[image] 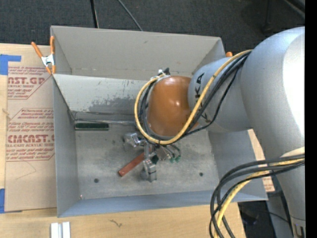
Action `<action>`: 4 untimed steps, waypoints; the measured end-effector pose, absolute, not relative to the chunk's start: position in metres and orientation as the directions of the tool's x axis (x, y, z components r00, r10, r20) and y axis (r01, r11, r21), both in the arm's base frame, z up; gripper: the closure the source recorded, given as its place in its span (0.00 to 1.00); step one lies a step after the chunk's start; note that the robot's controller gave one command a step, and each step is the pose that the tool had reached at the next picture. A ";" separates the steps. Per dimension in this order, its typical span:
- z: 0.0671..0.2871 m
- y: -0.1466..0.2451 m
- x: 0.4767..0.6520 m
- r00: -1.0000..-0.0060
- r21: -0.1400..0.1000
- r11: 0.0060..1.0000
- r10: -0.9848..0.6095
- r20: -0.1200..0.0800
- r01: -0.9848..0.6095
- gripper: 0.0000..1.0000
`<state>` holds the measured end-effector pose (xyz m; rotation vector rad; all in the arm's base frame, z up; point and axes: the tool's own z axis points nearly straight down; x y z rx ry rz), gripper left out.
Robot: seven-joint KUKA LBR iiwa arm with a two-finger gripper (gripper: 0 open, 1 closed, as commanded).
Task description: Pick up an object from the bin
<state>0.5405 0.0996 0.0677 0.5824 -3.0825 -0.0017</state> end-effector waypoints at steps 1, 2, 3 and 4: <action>0.101 0.096 0.533 -0.932 0.000 0.932 -0.362 -0.003 -0.362 0.00; 0.100 0.088 0.542 -0.924 0.000 0.924 -0.382 -0.002 -0.382 0.00; 0.071 0.099 0.553 -0.885 0.000 0.885 -0.466 -0.002 -0.466 0.00; 0.071 0.100 0.554 -0.885 0.001 0.885 -0.465 -0.003 -0.465 0.00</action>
Offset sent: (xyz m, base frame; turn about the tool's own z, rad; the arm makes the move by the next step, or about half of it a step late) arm -0.0082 -0.0049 0.0323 0.0026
